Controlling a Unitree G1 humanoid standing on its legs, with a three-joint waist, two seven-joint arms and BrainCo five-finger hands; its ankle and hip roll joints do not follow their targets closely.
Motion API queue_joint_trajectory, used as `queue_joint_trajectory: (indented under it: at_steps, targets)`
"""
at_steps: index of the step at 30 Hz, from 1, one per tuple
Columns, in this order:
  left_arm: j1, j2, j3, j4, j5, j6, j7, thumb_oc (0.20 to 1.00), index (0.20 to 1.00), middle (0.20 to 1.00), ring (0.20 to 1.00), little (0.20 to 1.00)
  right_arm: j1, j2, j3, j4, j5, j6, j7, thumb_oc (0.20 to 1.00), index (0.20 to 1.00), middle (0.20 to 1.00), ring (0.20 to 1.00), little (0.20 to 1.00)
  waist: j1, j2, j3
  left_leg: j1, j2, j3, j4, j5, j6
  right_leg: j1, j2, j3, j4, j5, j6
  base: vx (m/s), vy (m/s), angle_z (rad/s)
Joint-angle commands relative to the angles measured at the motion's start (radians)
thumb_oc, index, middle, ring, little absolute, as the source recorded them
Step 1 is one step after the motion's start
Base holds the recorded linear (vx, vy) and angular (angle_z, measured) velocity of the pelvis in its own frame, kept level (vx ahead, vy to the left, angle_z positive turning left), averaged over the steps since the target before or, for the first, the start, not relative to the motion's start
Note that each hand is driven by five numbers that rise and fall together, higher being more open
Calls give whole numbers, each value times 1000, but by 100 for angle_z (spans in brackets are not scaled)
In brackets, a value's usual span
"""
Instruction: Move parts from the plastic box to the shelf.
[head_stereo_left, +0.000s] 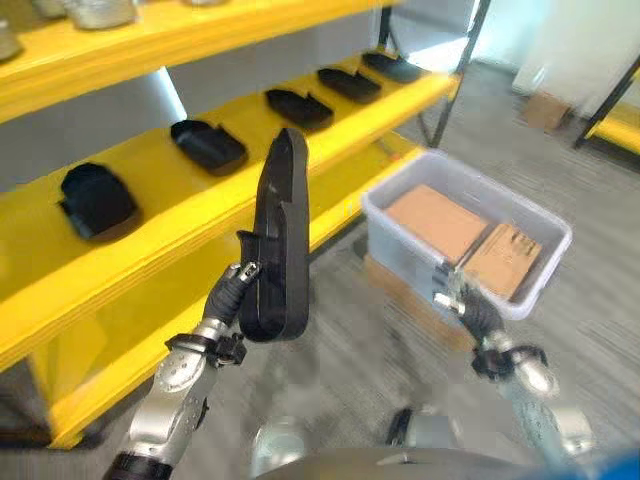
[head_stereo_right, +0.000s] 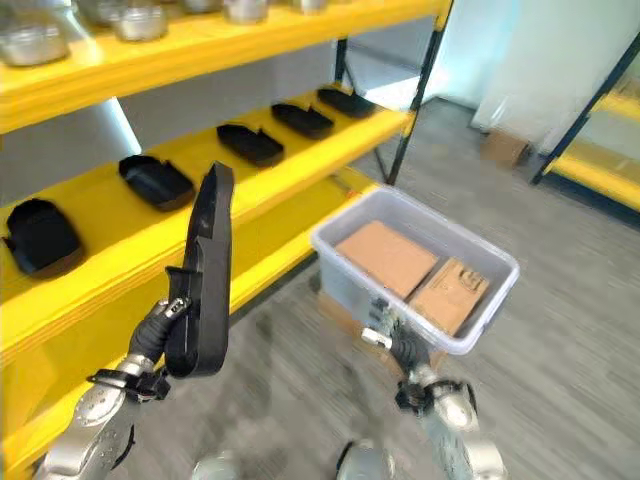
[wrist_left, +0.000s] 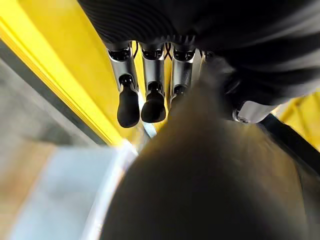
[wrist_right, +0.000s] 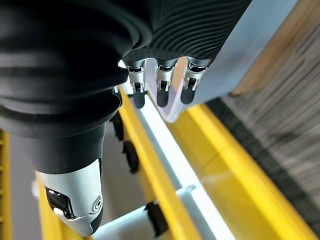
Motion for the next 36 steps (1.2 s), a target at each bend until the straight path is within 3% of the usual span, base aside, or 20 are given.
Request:
queue_joint_trajectory:
  at_steps: [1, 11, 13, 14, 16, 17, 18, 20, 21, 22, 24, 26, 28, 29, 31, 32, 33, 34, 36]
  targets:
    - [-22, 12, 61, -117, -34, -102, 8, 200, 200, 200, 200, 200, -15, 13, 13, -35, 19, -50, 8, 1000, 1000, 1000, 1000, 1000, -16, -5, -13, -39, 23, -52, 31, -7, 18, 99, -25, -49, -48, 90, 54, -47, 252, 4]
    - [-32, 38, 90, -121, -8, -118, 22, 200, 200, 200, 200, 200, -51, 46, 60, -29, 11, -49, 6, 1000, 1000, 1000, 1000, 1000, 20, -22, 13, -101, -84, -101, 120, -79, 74, 124, -92, -23, -120, 219, 105, -20, 194, 17]
    - [-40, 42, 83, -115, 7, -117, 19, 200, 200, 200, 200, 200, -40, 66, 65, -12, 14, -45, 5, 1000, 1000, 1000, 1000, 1000, 12, -15, -10, -85, -124, -121, 69, -75, 98, 126, -97, 27, -116, 263, 111, 26, 297, 26]
    - [-42, 46, 81, -113, 5, -119, 18, 200, 200, 200, 200, 200, -39, 68, 68, -13, 15, -44, 8, 1000, 1000, 1000, 1000, 1000, -8, -20, -19, -82, -144, -123, 34, -42, 110, 102, -76, 96, -122, 281, 89, 10, 205, 34]
    - [-46, 49, 69, -98, 14, -122, 9, 200, 200, 200, 200, 200, -34, 62, 79, -7, 26, -37, 24, 1000, 1000, 1000, 1000, 1000, -42, -10, -37, -45, -167, -146, -47, -9, 121, 28, 52, 302, -93, 266, 75, 77, 268, 51]
    - [-61, 42, 61, -81, 29, -122, 17, 200, 200, 200, 200, 200, -41, 50, 99, -7, 32, -36, 40, 1000, 1000, 1000, 1000, 1000, -67, 5, -47, 7, -185, -167, -122, 15, 133, -24, 223, 349, -10, 149, 45, 104, 243, 29]
    - [-61, 42, 61, -81, 29, -123, 17, 200, 200, 200, 200, 200, -42, 50, 99, -6, 32, -36, 40, 1000, 1000, 1000, 1000, 1000, -67, 4, -49, 5, -185, -167, -124, 18, 133, -26, 223, 349, -11, 150, 44, 100, 191, 17]
    - [-85, 28, 44, -74, 31, -124, 17, 200, 200, 200, 200, 200, -55, 38, 106, 3, 38, -41, 50, 1000, 1000, 1000, 1000, 1000, -84, -12, -70, 26, -210, -192, -137, 21, 139, -23, 361, 389, -27, 90, 38, 89, 13, 56]
    - [-92, 18, 36, -64, 29, -128, 22, 200, 200, 200, 200, 200, -50, 39, 106, 10, 40, -42, 47, 1000, 1000, 1000, 1000, 1000, -88, -19, -79, 22, -219, -200, -127, 18, 139, -16, 395, 412, -52, 77, 21, 128, -50, 78]
    - [-101, 1, 24, -64, 32, -127, 21, 200, 200, 200, 200, 200, -49, 37, 105, 6, 42, -41, 45, 1000, 1000, 1000, 1000, 1000, -80, -24, -92, 19, -225, -221, -103, 18, 133, 23, 380, 445, -85, 61, 1, 95, -82, 49]
    - [-112, -8, 16, -60, 31, -130, 25, 200, 200, 200, 200, 200, -58, 35, 107, 15, 39, -42, 38, 1000, 1000, 1000, 1000, 1000, -81, -21, -94, 22, -223, -219, -101, 21, 127, 44, 389, 462, -106, 64, -5, 68, -90, 51]
    - [-106, -24, 12, -57, 16, -131, 22, 200, 200, 200, 200, 200, -66, 34, 98, 27, 37, -46, 35, 1000, 1000, 1000, 1000, 1000, -68, -24, -104, 27, -216, -218, -98, 26, 114, 84, 388, 451, -160, 59, -14, 59, -123, 29]
    - [-94, -32, 9, -70, -10, -136, 18, 200, 200, 200, 200, 200, -79, 34, 82, 44, 42, -55, 24, 1000, 1000, 1000, 1000, 1000, -54, -27, -121, 33, -213, -235, -140, 82, 81, 137, 376, 412, -262, 85, -13, 31, -133, 26]
    - [-88, -31, 11, -73, -11, -135, 15, 200, 200, 200, 200, 200, -78, 31, 78, 44, 41, -55, 23, 1000, 1000, 1000, 1000, 1000, -51, -29, -126, 32, -216, -239, -149, 81, 78, 148, 373, 406, -284, 88, -11, 14, -102, 47]
    - [-102, -35, 11, -73, -14, -134, 27, 200, 200, 200, 200, 200, -81, 30, 59, 40, 46, -64, 14, 1000, 1000, 1000, 1000, 1000, -55, -35, -127, 10, -194, -208, -127, 96, 56, 158, 353, 364, -311, 94, -9, -34, -49, 51]
    - [-124, -37, 16, -81, -25, -134, 31, 200, 200, 200, 200, 200, -96, 15, 37, 46, 35, -71, -19, 1000, 1000, 1000, 1000, 1000, -75, -50, -116, 4, -94, -91, -79, 96, 49, 150, 315, 329, -299, 95, -14, -67, 5, 46]
    - [-124, -37, 16, -81, -25, -134, 31, 200, 200, 200, 200, 200, -97, 15, 37, 46, 35, -71, -20, 1000, 1000, 1000, 1000, 1000, -73, -49, -113, 5, -92, -90, -75, 92, 48, 151, 317, 330, -297, 93, -15, -57, 39, 99]
    - [-133, -37, 18, -93, -24, -139, 41, 200, 200, 200, 200, 200, -113, 9, 29, 45, 25, -78, -37, 1000, 1000, 1000, 1000, 1000, -70, -46, -110, 17, -14, -78, -75, 132, 36, 142, 310, 318, -271, 70, -18, 6, 56, 137]
    - [-123, -41, 28, -107, -27, -139, 47, 200, 200, 200, 200, 200, -103, 8, 24, 35, 28, -78, -31, 1000, 1000, 1000, 1000, 1000, -75, -36, -113, 39, 74, -86, -133, 201, 22, 121, 307, 305, -220, 33, -24, 32, 101, 76]
